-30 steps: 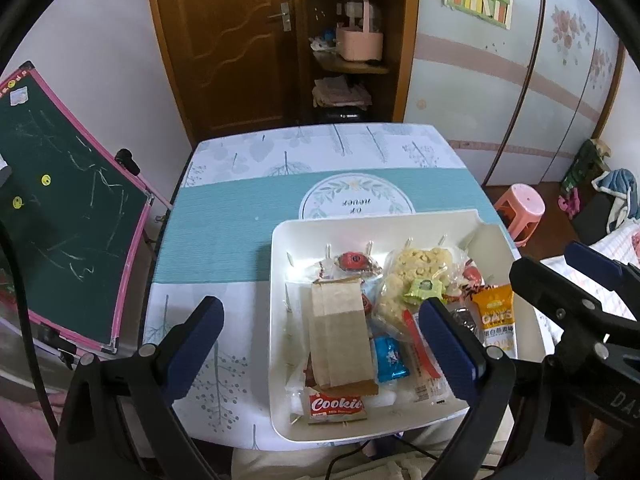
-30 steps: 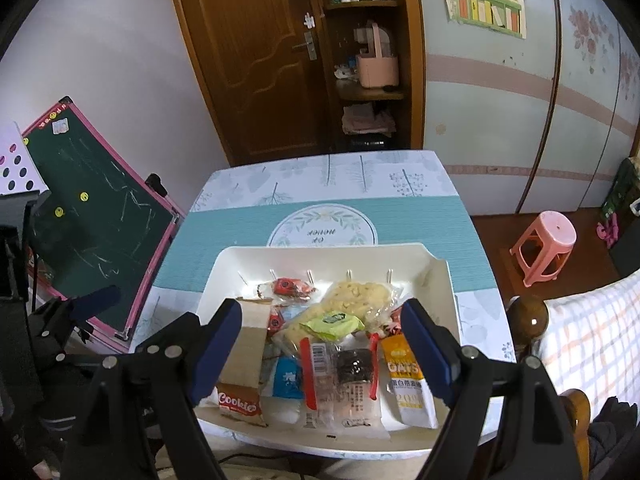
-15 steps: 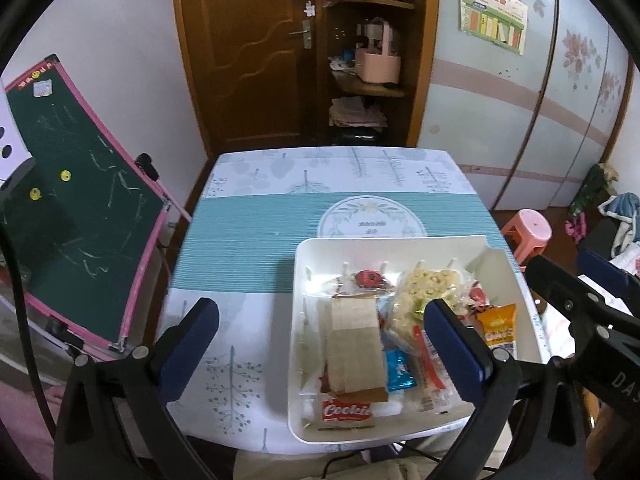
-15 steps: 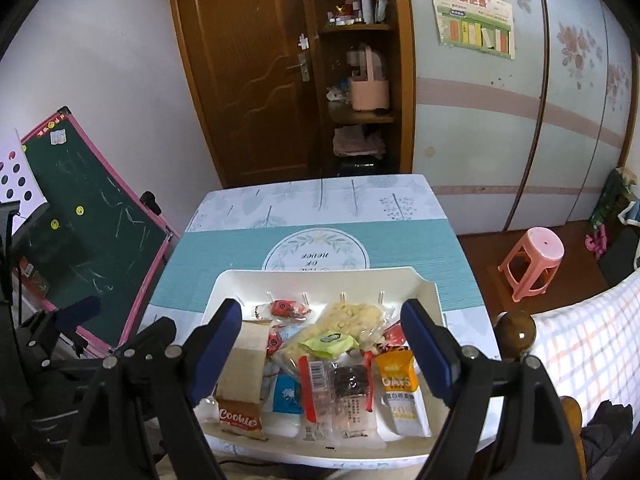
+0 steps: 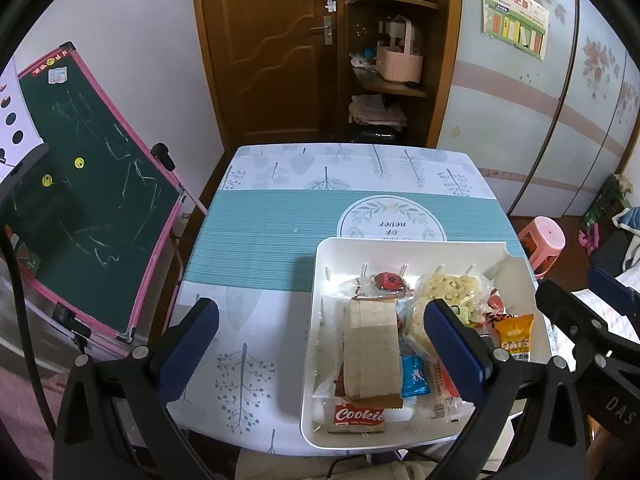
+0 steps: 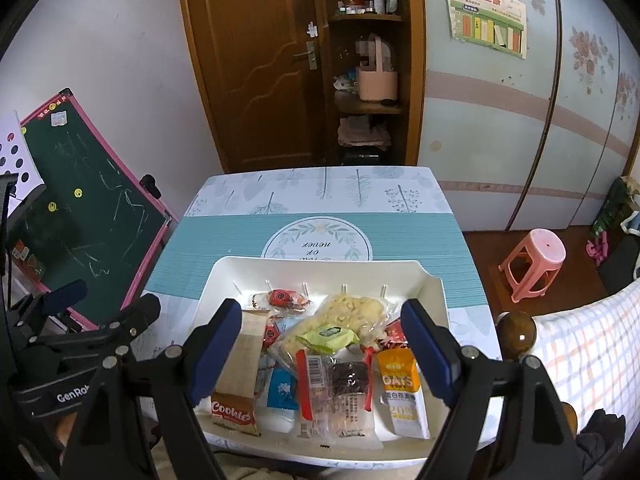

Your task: Organize snacks

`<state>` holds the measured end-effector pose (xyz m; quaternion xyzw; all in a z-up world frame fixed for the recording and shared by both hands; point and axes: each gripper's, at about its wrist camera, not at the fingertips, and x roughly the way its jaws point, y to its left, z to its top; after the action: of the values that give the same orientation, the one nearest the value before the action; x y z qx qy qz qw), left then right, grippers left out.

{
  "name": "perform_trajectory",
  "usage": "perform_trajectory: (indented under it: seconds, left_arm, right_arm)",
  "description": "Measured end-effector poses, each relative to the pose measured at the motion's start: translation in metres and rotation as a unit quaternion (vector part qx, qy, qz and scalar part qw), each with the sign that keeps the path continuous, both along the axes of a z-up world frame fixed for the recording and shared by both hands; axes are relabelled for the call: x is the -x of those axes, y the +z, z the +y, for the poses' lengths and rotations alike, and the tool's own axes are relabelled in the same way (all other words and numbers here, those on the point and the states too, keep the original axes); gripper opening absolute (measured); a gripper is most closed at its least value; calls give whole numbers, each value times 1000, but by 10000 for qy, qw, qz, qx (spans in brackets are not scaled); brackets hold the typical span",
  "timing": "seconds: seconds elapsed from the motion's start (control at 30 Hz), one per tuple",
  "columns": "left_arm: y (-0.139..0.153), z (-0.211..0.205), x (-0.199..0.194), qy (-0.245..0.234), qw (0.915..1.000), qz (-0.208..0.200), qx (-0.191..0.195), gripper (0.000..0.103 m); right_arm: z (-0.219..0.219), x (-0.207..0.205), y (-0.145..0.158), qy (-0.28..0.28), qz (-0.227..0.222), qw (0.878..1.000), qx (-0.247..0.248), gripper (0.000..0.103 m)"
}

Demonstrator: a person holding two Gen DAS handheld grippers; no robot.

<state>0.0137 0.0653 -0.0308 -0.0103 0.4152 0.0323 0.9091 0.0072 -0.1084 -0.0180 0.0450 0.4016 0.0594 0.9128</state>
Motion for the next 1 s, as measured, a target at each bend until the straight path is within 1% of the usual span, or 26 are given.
perform_trajectory:
  seconds: [0.37,1.0]
  left_arm:
    - [-1,0,-3,-35,10000,42,-20,102]
    - [-6,-2,-4,-64,9999,81,-19,102]
  right_arm:
    - [-1,-5,-8,31,136,9998,-113,82]
    - [1,-5,-10,33,150,9998,-130,82]
